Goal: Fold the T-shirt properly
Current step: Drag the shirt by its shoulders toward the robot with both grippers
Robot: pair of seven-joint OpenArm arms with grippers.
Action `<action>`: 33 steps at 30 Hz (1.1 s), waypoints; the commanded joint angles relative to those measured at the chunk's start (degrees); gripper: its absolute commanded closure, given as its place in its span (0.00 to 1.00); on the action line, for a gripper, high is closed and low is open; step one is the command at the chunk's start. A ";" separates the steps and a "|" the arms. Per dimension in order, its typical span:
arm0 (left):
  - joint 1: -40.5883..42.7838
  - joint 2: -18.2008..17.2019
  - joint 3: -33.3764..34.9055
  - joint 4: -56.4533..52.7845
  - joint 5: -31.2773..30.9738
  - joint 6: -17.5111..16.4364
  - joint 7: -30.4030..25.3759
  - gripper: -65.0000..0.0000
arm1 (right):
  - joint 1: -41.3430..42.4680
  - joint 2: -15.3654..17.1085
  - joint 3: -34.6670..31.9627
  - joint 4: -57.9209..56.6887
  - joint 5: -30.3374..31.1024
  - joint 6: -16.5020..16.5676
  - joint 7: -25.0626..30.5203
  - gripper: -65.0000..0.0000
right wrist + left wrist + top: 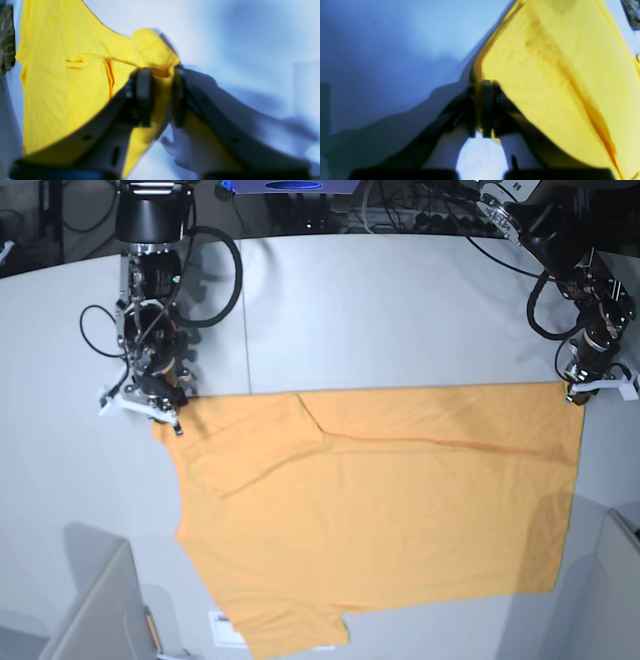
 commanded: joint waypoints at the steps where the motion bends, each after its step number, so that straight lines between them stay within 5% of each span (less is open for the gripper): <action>1: -0.46 -0.81 0.04 0.56 0.02 0.14 0.51 1.00 | -0.31 0.13 0.03 -0.97 0.68 -2.64 -3.51 0.99; 13: -1.78 -5.20 6.46 9.00 -0.33 1.19 1.04 1.00 | 2.15 0.30 0.21 8.62 1.03 -3.88 -5.62 1.00; 18: -9.52 -7.84 5.93 10.32 -0.42 4.18 8.95 1.00 | 8.48 0.04 3.90 13.28 1.12 -7.39 -10.46 1.00; 23: -12.95 -9.51 5.93 10.41 -0.42 4.27 9.83 1.00 | 12.17 0.39 4.34 13.45 8.33 -7.48 -11.95 1.00; 33: 3.84 -8.98 6.55 13.66 -0.42 4.09 9.74 1.00 | -2.69 2.50 3.90 15.03 8.95 -7.39 -11.95 1.00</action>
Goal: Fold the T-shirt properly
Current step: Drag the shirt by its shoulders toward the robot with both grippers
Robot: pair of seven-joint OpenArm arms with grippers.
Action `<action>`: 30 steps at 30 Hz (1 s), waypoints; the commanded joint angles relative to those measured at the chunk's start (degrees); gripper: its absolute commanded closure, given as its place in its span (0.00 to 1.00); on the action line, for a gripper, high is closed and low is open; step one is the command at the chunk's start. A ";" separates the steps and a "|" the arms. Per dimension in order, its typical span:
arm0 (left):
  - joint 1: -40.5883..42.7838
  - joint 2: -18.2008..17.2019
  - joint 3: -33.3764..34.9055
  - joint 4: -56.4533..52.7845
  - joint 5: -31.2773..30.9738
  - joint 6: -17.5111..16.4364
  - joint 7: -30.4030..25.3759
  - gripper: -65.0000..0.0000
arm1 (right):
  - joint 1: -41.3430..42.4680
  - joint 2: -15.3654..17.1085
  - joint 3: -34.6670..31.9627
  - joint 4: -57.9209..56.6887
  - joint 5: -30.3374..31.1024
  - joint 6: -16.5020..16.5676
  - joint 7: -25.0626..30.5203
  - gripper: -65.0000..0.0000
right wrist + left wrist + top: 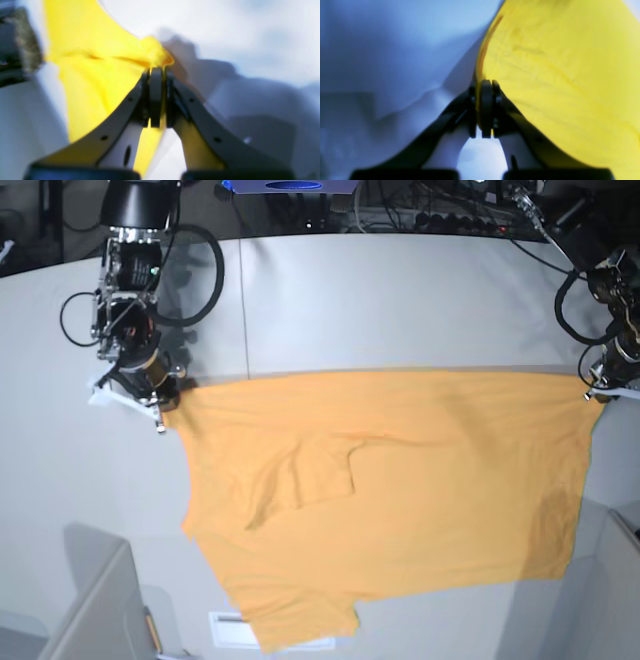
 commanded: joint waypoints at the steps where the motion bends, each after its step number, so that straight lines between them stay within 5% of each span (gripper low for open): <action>1: 0.88 -1.57 -0.20 2.70 -0.99 -0.30 -1.87 1.00 | -0.33 0.73 0.64 1.33 -0.17 0.74 1.18 1.00; 14: 15.65 0.45 -0.73 14.21 -0.99 -0.30 -2.04 1.00 | -16.60 3.90 0.82 12.23 -0.34 0.74 1.27 1.00; 30: 26.03 3.00 -0.82 17.47 -0.90 -0.30 -1.95 1.00 | -29.43 3.98 0.82 16.45 -0.34 0.74 1.45 1.00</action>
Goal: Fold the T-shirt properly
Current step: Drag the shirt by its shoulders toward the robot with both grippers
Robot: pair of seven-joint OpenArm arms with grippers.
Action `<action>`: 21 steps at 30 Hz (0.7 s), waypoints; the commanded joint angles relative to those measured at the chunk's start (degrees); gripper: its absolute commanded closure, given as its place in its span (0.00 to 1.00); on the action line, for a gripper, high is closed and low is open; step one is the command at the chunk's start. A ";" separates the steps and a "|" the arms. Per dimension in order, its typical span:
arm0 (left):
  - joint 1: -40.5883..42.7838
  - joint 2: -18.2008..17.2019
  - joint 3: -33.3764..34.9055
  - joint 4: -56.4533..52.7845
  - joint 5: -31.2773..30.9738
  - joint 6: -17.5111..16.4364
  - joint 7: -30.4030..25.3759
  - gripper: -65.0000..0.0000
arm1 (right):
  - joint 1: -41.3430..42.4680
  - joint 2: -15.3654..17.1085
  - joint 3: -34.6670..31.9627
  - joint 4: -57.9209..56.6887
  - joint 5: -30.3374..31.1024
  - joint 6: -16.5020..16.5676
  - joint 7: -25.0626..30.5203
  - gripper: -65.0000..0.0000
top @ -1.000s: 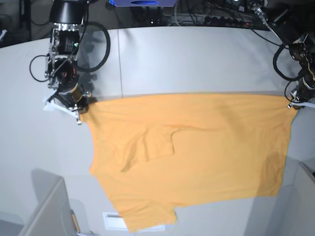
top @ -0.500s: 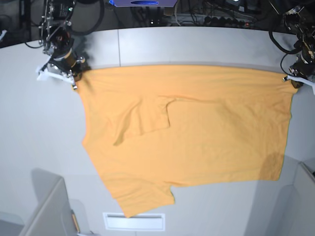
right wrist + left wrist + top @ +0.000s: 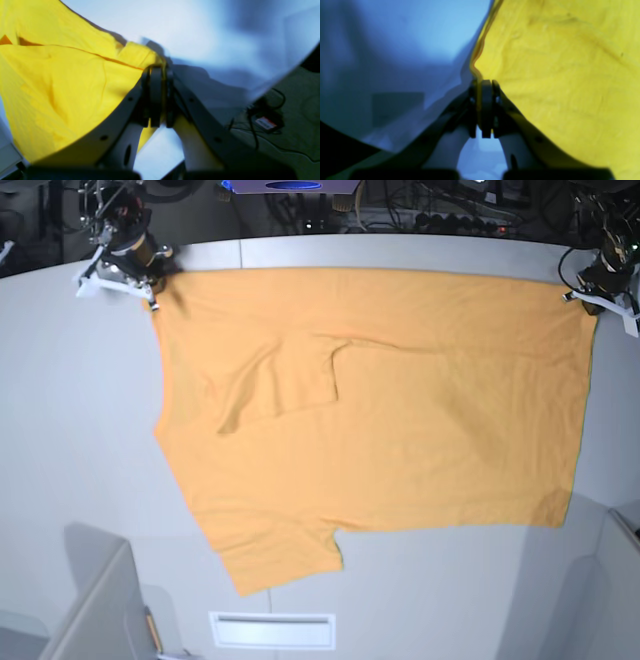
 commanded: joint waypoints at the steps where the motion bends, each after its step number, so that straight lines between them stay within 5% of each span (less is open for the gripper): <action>1: 1.05 -1.11 -0.51 0.99 -0.33 -0.04 -0.84 1.00 | -0.58 0.53 0.32 0.89 -0.10 0.04 0.29 1.00; 21: 6.67 -0.41 -5.61 2.74 -0.16 -0.13 -0.93 1.00 | -3.75 2.03 -0.12 1.94 -0.10 0.04 0.20 1.00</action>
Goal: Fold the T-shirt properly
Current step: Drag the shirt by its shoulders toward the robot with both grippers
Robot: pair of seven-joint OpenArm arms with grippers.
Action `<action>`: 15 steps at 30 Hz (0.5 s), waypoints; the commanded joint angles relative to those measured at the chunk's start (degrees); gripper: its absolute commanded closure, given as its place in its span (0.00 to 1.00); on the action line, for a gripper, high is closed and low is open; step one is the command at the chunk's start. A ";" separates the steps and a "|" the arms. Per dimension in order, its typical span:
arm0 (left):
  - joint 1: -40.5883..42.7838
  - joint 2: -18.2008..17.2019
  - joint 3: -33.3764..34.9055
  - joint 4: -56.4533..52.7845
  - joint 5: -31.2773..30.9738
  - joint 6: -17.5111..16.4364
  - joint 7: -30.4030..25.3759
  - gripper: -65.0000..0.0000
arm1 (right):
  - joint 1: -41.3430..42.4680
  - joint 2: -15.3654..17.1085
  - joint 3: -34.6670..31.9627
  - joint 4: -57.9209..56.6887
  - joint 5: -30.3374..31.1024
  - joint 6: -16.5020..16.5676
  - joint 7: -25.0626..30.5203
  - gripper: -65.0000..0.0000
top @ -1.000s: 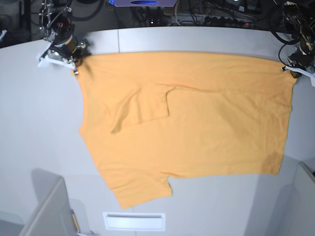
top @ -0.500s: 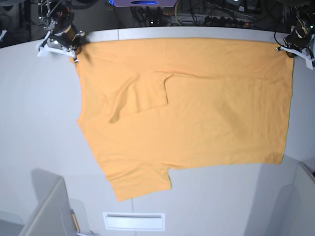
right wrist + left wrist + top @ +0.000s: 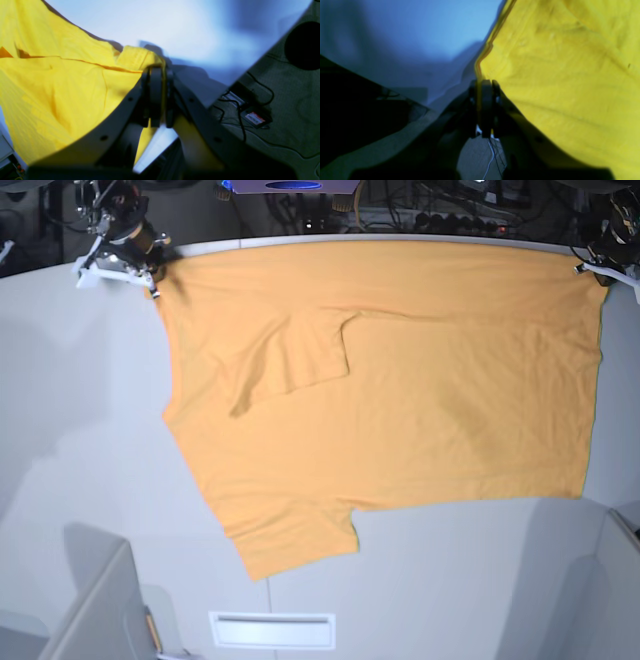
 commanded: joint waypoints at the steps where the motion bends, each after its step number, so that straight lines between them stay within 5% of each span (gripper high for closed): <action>1: 0.49 -1.13 -0.63 0.76 0.69 0.29 -1.17 1.00 | -0.56 0.43 0.45 0.79 -0.52 -0.57 0.71 1.00; 15: 0.49 -0.43 -0.63 0.49 0.87 0.29 -1.08 1.00 | -1.61 0.61 0.71 0.87 -0.52 -0.57 0.44 1.00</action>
